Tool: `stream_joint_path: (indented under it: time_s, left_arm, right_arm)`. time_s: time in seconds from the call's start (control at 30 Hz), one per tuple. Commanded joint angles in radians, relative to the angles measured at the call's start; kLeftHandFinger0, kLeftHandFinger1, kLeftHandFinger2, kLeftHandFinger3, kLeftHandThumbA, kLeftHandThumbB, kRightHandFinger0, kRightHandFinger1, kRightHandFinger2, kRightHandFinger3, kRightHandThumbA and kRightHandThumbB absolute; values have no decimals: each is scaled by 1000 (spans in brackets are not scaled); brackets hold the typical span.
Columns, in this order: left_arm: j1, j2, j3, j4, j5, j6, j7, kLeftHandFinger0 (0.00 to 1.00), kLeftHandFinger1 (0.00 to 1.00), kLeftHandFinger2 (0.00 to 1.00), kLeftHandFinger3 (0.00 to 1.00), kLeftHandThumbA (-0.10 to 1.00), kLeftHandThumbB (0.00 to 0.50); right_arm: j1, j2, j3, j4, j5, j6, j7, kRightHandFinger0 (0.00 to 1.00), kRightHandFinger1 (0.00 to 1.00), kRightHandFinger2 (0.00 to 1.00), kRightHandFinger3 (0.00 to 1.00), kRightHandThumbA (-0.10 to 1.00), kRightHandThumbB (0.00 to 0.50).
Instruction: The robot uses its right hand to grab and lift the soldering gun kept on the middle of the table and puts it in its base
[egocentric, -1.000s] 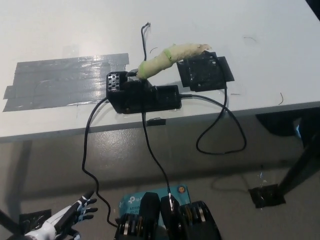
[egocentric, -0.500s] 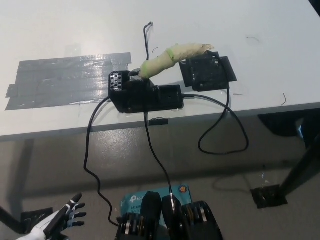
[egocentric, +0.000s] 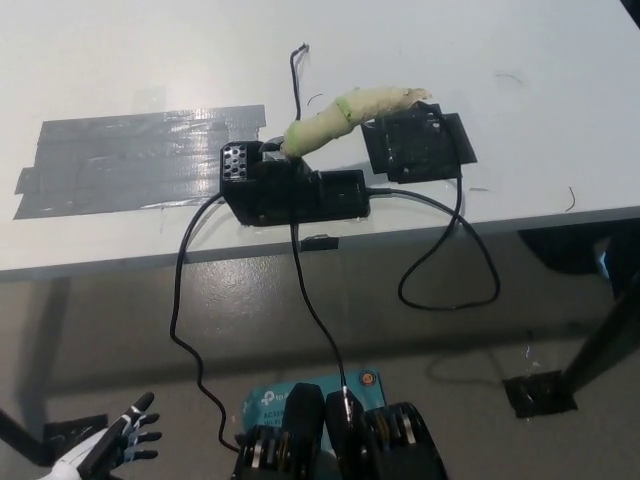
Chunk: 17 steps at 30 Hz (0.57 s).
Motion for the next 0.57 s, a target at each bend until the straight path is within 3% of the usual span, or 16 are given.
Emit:
stream_joint_path:
  time_s: [0.0, 0.17, 0.2, 0.33, 0.4, 0.47, 0.53]
  left_arm:
    - [3, 38, 20, -11, -1, 4, 5, 900, 904, 964, 1000, 1000, 274]
    - [-4, 39, 26, -7, 1, 5, 6, 858, 894, 972, 1000, 1000, 318]
    - [-9, 38, 30, 2, -9, -3, -2, 889, 904, 977, 1000, 1000, 332]
    - [0, 44, 47, 16, -16, -25, -5, 865, 888, 957, 1000, 1000, 339]
    - [7, 50, 46, 17, -14, -40, -10, 865, 888, 955, 1000, 1000, 340]
    - [24, 53, 49, 13, -11, -45, -5, 850, 865, 942, 1000, 1000, 357]
    - [29, 60, 46, 2, -6, -38, -6, 861, 856, 944, 1000, 1000, 359]
  right_arm:
    - [-3, -46, 16, -38, 40, 13, -16, 522, 691, 905, 1000, 215, 285]
    - [-12, -58, 30, -42, 39, 23, -31, 579, 731, 928, 1000, 222, 289]
    - [-16, -60, 30, -47, 43, 35, -27, 605, 747, 951, 1000, 211, 284]
    - [-31, -62, 46, -56, 43, 56, -23, 473, 658, 949, 1000, 251, 294]
    - [-30, -63, 55, -50, 43, 49, -24, 516, 682, 959, 1000, 262, 302]
    - [-33, -67, 70, -41, 43, 42, -25, 440, 631, 948, 1000, 246, 315]
    - [-37, -75, 89, -43, 27, 52, -23, 443, 641, 967, 1000, 259, 312]
